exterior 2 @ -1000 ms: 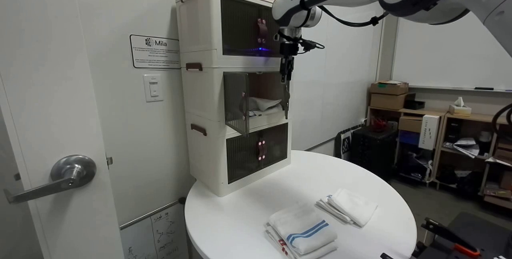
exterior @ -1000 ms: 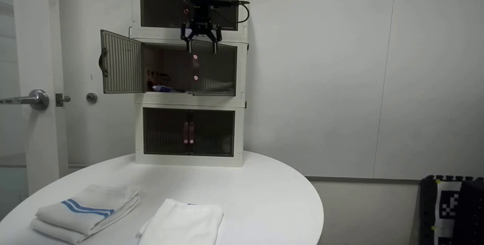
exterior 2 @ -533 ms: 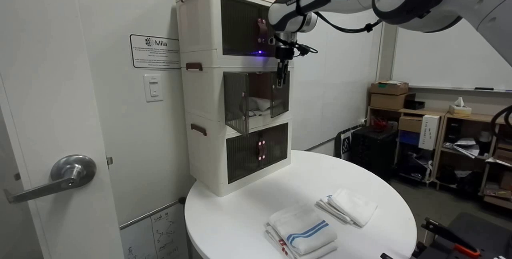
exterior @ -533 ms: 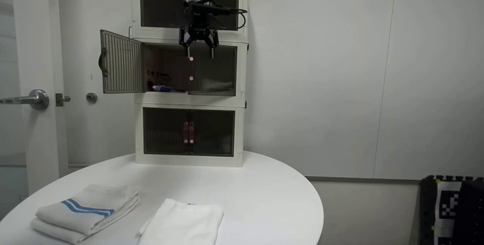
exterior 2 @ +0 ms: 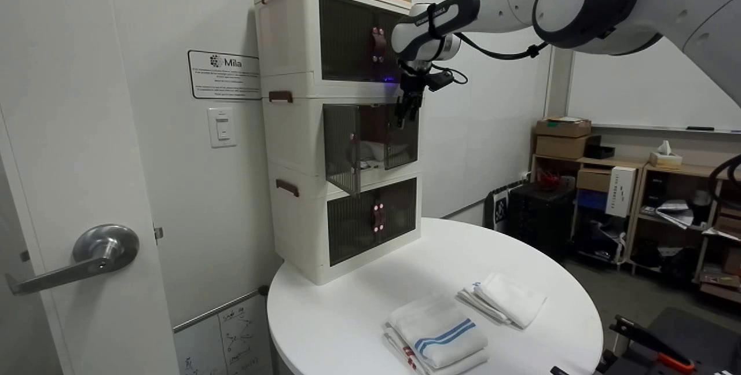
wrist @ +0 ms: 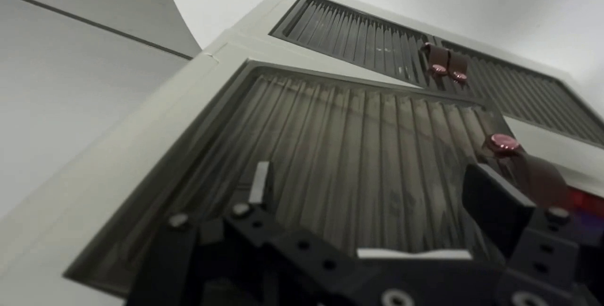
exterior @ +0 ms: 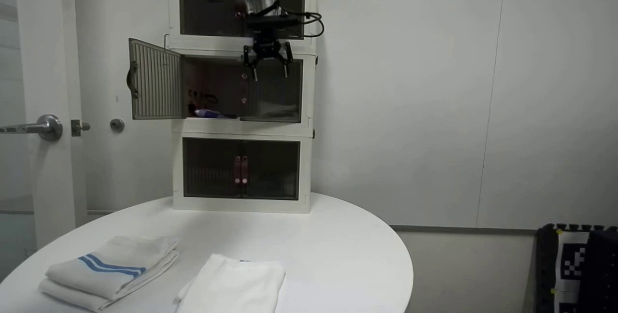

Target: Close the cabinet door

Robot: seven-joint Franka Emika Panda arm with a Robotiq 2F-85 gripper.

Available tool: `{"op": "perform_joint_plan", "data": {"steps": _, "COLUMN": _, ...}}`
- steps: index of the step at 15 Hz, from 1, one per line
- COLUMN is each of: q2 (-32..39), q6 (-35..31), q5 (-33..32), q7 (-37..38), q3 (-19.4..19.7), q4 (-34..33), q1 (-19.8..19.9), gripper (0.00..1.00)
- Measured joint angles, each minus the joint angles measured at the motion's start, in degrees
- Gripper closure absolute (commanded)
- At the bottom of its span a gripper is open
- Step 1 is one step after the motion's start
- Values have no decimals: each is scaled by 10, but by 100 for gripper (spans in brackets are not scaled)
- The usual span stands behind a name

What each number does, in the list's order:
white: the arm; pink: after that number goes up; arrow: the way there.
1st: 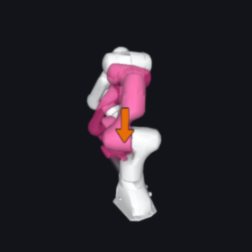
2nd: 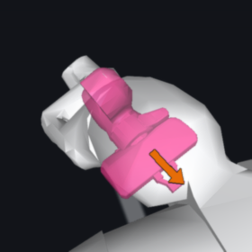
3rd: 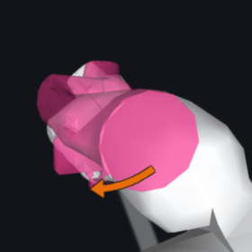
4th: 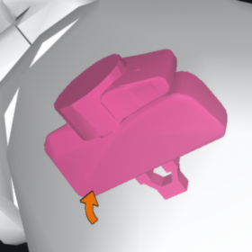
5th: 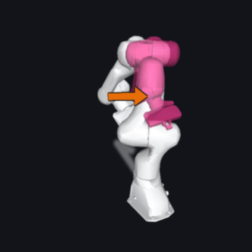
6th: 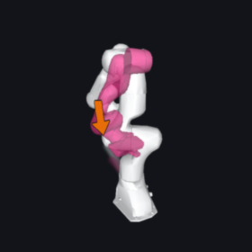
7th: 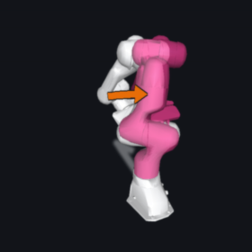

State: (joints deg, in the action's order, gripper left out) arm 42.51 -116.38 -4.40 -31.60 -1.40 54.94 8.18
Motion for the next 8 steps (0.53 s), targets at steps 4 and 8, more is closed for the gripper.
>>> {"op": "perform_joint_plan", "data": {"steps": 4, "q2": 0, "q6": -5, "q5": 0, "q7": 127, "q3": 11, "q4": 3, "q1": -10, "gripper": 0}}
{"op": "perform_joint_plan", "data": {"steps": 8, "q2": 1, "q6": -39, "q5": 1, "q7": 242, "q3": 17, "q4": 21, "q1": -13, "gripper": 0}}
